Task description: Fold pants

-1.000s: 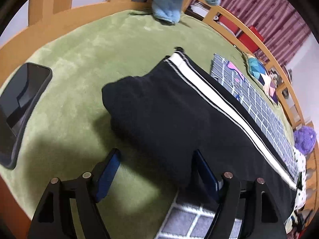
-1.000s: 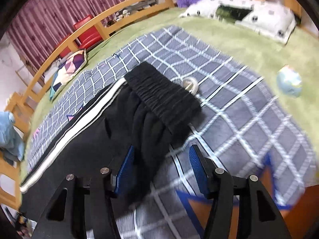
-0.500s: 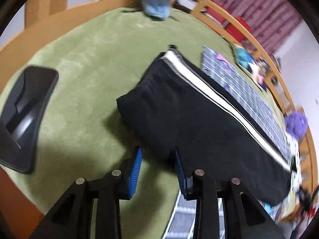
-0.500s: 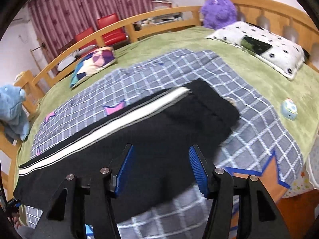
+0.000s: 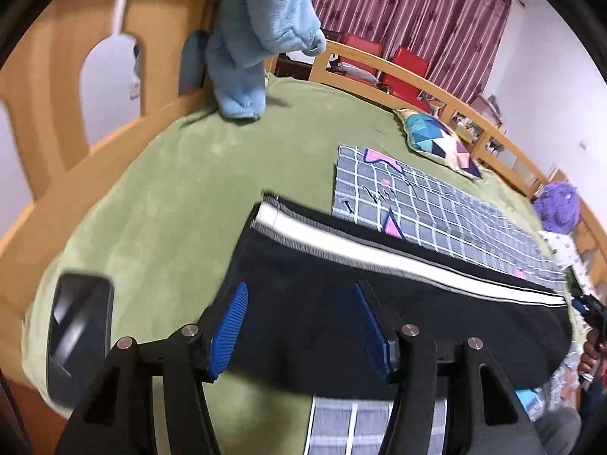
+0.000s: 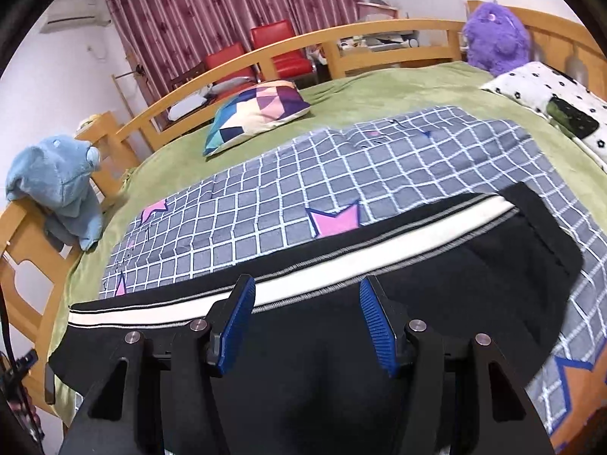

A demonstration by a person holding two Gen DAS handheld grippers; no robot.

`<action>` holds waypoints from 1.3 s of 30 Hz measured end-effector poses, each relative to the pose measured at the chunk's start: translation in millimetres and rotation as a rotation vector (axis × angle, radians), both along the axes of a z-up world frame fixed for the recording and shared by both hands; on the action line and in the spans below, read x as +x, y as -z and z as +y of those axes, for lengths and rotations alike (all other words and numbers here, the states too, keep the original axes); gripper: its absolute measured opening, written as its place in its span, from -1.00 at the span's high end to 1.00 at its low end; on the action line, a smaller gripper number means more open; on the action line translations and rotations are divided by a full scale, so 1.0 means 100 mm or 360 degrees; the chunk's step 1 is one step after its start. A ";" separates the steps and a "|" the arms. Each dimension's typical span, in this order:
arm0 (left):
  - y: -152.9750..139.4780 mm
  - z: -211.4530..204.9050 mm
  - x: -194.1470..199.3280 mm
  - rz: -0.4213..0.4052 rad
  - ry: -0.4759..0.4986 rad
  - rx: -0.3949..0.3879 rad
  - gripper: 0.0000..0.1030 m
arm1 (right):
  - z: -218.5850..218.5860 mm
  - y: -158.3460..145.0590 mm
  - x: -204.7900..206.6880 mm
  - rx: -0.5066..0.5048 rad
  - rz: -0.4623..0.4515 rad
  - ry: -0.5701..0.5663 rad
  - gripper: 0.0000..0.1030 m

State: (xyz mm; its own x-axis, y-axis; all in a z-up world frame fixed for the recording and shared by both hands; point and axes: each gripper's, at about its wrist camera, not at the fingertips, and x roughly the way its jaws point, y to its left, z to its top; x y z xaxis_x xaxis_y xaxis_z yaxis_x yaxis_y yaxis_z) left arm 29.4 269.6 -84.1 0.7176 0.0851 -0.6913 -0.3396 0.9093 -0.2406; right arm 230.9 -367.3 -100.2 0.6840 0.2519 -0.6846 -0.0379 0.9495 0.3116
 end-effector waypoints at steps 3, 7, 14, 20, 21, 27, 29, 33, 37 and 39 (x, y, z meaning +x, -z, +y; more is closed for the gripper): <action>0.05 -0.07 0.38 0.0037 0.0021 0.0046 -0.07 | 0.15 0.11 0.19 -0.0047 0.0031 -0.0038 -0.11; 0.21 0.00 0.95 0.0177 -0.0028 0.0108 -0.07 | 0.35 0.25 0.46 -0.0190 0.0044 -0.0126 -0.19; 0.54 0.29 1.53 0.0304 -0.0118 0.0165 -0.07 | 0.60 0.42 0.82 -0.0413 -0.0030 -0.0365 -0.49; 0.74 0.36 1.70 0.0360 -0.0114 0.0120 -0.24 | 0.80 0.59 1.11 -0.0450 -0.0020 -0.0549 -0.49; 0.77 0.36 1.70 0.0360 -0.0091 0.0120 -0.34 | 0.83 0.62 1.16 -0.0427 -0.0003 -0.0592 -0.50; 0.82 0.45 1.64 0.0402 -0.0158 0.0103 -0.34 | 1.03 1.07 1.39 -0.0523 0.0285 -0.0855 -0.39; 0.86 0.53 1.63 0.0377 -0.0143 -0.0019 0.01 | 1.07 1.07 1.32 -0.0609 0.0222 -0.0885 0.55; 0.82 0.51 1.64 0.0375 -0.0089 0.0041 0.61 | 1.05 0.87 1.23 -0.0561 0.0124 -0.0853 0.95; 0.58 0.56 1.54 0.0219 -0.0097 0.0006 0.62 | 1.03 0.65 1.20 -0.0495 -0.0028 -0.0722 0.96; 0.62 0.57 1.60 0.0241 -0.0121 0.0026 0.62 | 1.06 0.70 1.31 -0.0456 0.0010 -0.0675 0.96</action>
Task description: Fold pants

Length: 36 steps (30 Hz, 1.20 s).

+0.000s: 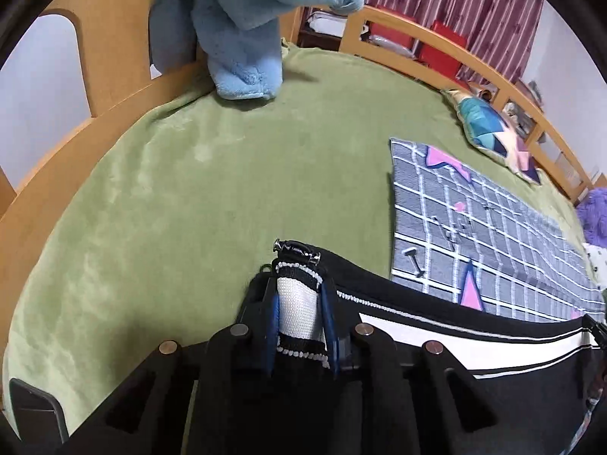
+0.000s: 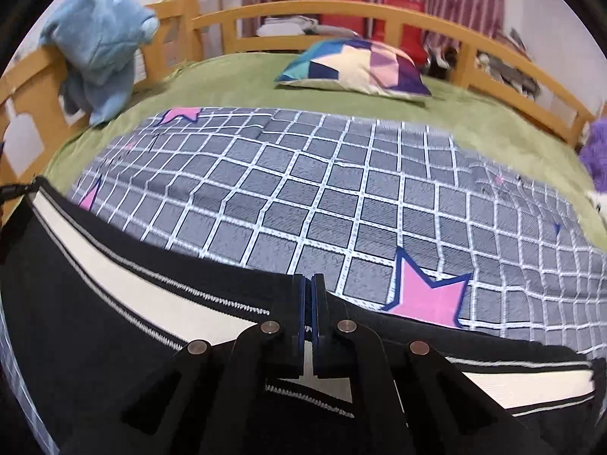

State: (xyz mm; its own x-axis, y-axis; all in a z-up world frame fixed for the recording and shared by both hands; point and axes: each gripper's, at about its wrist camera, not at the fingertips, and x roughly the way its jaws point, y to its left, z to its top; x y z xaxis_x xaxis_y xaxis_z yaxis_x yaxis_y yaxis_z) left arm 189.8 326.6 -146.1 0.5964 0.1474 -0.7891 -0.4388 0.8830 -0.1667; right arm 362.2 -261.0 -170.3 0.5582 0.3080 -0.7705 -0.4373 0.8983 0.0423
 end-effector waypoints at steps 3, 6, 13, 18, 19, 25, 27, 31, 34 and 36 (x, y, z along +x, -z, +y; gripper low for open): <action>0.25 -0.03 0.15 0.0167 -0.0018 0.0057 0.43 | 0.08 0.36 0.20 -0.0083 0.0163 0.0039 0.95; 0.20 -0.09 0.12 0.0201 -0.0026 0.0158 0.33 | 0.01 0.37 0.18 -0.0014 0.0112 0.0078 0.84; -0.13 -0.47 0.07 -0.0053 0.0162 0.0255 -0.29 | -0.81 0.09 -0.05 0.0004 -0.0050 0.0437 -0.09; 0.45 -0.47 0.39 0.0189 0.0116 0.0240 -0.35 | -0.93 0.43 0.09 -0.0076 0.0024 0.0529 -0.08; 0.41 -0.48 0.37 0.0163 0.0105 0.0252 -0.34 | -0.91 0.43 0.10 -0.0109 0.0030 0.0541 -0.08; -0.08 -0.69 -0.03 0.0080 0.0189 0.0210 -0.29 | -0.75 0.11 -0.08 -0.0124 0.0018 0.0655 0.01; -0.21 -0.82 -0.33 0.0029 0.0250 0.0182 -0.29 | -0.74 -0.10 -0.25 -0.0048 -0.0010 0.0670 0.01; -0.32 -0.99 -1.02 -0.0052 0.0335 -0.0049 -0.15 | -0.49 -0.57 -0.74 0.0107 -0.0037 0.0642 0.01; -0.24 -1.02 -1.43 -0.0077 0.0280 -0.0141 -0.14 | -0.30 -0.75 -1.07 0.0361 0.0110 0.0552 -0.02; -0.15 -0.95 -1.70 -0.0092 0.0156 -0.0211 -0.06 | -0.16 -0.81 -1.24 0.0463 0.0175 0.0495 -0.02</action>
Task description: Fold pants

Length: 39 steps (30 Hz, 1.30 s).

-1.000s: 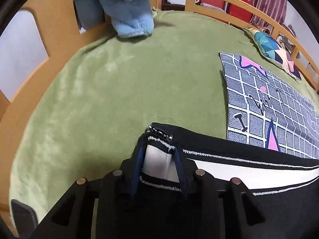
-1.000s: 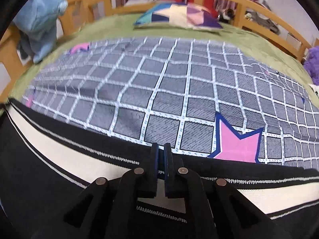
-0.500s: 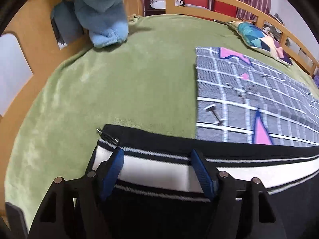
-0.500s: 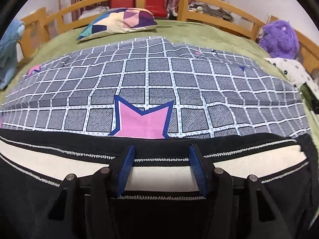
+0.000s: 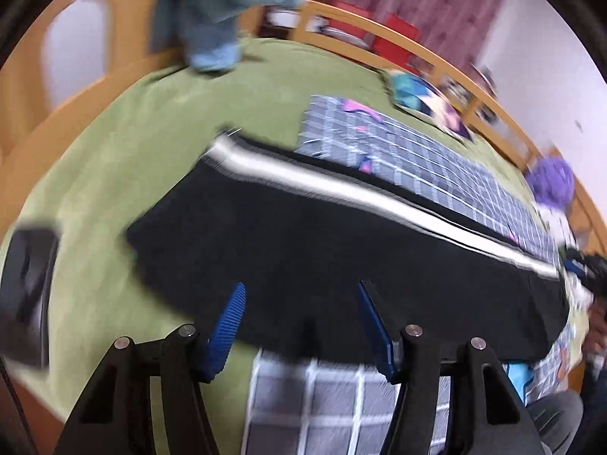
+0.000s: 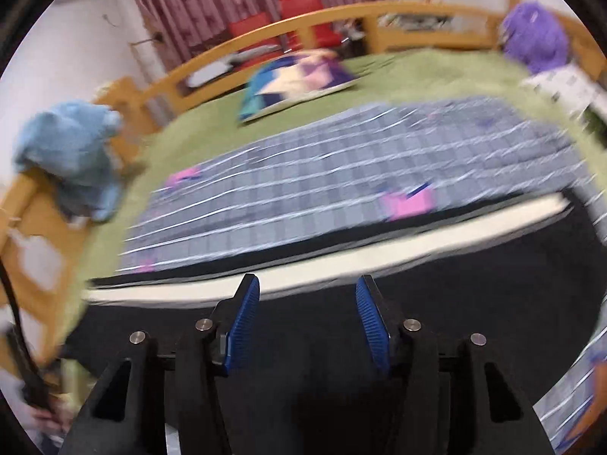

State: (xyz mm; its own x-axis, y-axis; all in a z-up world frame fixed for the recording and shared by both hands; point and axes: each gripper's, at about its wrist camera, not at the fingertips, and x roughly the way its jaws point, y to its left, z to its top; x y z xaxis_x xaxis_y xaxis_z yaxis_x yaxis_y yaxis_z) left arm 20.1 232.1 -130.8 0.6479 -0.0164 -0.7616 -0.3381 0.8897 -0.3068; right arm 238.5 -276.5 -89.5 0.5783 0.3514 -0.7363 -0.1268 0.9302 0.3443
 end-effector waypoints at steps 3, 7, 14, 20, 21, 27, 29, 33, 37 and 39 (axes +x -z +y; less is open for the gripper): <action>0.16 0.21 -0.30 -0.0031 -0.0153 -0.0213 -0.02 | 0.30 -0.10 -0.29 -0.0034 -0.0039 -0.0061 -0.03; 0.33 0.51 -0.41 -0.0053 -0.0266 -0.0361 -0.02 | 0.56 -0.12 -0.52 -0.0114 -0.0055 -0.0100 -0.03; 0.63 0.69 -0.11 -0.0033 -0.0383 -0.0434 -0.02 | 0.56 0.02 -0.67 -0.0260 0.0040 -0.0092 -0.03; 0.73 0.98 0.04 -0.0123 -0.0576 -0.0582 0.18 | 0.28 0.12 -0.60 -0.0146 0.0149 0.0006 -0.03; 0.74 1.04 0.04 -0.0122 -0.0628 -0.0602 0.38 | 0.24 0.15 -0.59 -0.0114 0.0174 0.0018 -0.03; 0.26 0.89 0.13 -0.0140 -0.0537 -0.0431 0.71 | 0.17 0.13 -0.64 -0.0022 0.0165 0.0037 -0.02; -0.08 0.60 0.21 -0.0146 -0.0436 -0.0168 0.73 | 0.19 0.08 -0.68 -0.0021 0.0125 0.0015 -0.02; -0.68 -0.09 0.48 -0.0216 -0.0172 0.0130 0.73 | 0.13 -0.01 -0.77 -0.0005 0.0072 0.0019 -0.02; -1.06 -1.10 0.82 -0.0241 0.0163 0.0344 0.75 | -0.03 -0.08 -0.87 0.0012 0.0024 0.0075 -0.02; -1.11 -1.67 0.98 -0.0232 0.0345 0.0384 0.75 | -0.17 -0.09 -0.91 0.0020 0.0012 0.0142 -0.02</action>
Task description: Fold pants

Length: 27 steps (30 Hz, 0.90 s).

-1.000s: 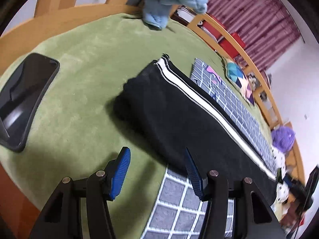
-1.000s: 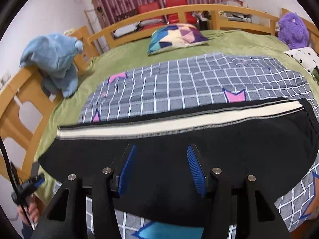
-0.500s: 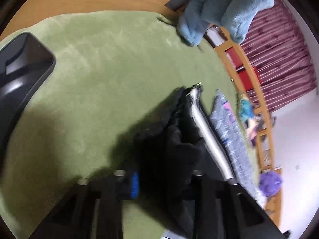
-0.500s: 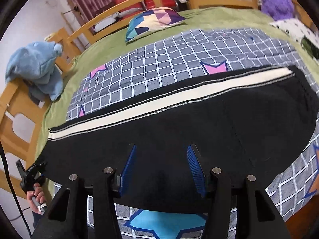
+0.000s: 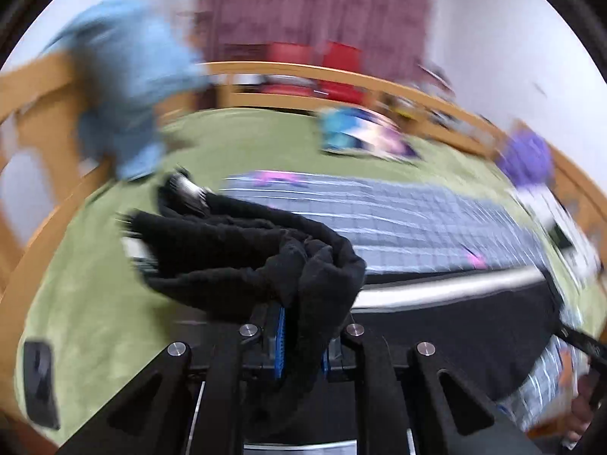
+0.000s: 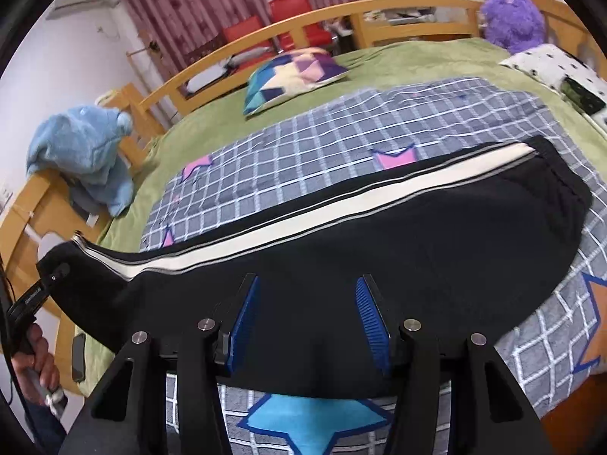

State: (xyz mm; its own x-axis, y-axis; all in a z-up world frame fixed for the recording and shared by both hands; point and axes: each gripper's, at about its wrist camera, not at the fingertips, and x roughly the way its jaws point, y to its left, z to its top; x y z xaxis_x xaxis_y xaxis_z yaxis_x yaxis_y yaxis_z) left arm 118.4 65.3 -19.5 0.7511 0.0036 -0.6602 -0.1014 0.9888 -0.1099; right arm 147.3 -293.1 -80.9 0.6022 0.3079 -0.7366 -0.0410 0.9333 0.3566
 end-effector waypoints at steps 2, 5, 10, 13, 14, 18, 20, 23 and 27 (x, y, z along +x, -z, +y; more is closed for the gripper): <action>0.04 -0.52 0.16 0.0051 0.0164 -0.0002 0.75 | -0.13 0.00 -0.03 -0.0006 -0.0011 0.0071 -0.02; 0.19 -1.20 0.32 0.0100 0.0359 -0.0010 0.75 | -0.28 0.01 -0.08 0.0004 -0.0020 0.0132 -0.02; 0.52 -1.80 0.42 0.0381 0.0528 0.0014 0.72 | -0.45 0.05 -0.13 -0.0007 -0.0027 0.0174 -0.02; 0.51 -1.64 0.37 0.0371 0.0469 -0.0083 0.44 | -0.51 0.09 -0.13 -0.0018 -0.0025 0.0174 -0.02; 0.48 -1.55 0.33 0.0346 0.0463 -0.0129 0.13 | -0.51 0.11 -0.12 -0.0028 -0.0028 0.0164 -0.02; 0.37 -1.14 0.06 0.0159 0.0318 -0.0233 -0.25 | -0.44 0.23 -0.02 -0.0061 -0.0035 0.0104 -0.02; 0.37 -0.97 0.08 0.0154 0.0221 -0.0312 -0.26 | -0.38 0.31 0.06 -0.0022 0.0000 0.0052 -0.02; 0.42 -0.70 0.11 0.0185 0.0092 -0.0453 -0.26 | -0.20 0.41 0.19 0.0006 0.0061 -0.0070 -0.02; 0.51 -0.57 0.18 0.0245 0.0016 -0.0538 -0.26 | 0.17 0.56 0.40 -0.0027 0.0136 -0.0332 -0.02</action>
State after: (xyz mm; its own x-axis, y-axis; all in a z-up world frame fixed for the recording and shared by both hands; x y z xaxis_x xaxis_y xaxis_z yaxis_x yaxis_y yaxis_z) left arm 136.0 8.3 -70.9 0.6417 -0.2407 -0.7283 -0.1327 0.9003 -0.4145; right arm 187.7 -275.8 -136.8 0.4622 0.4063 -0.7882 -0.2043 0.9137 0.3513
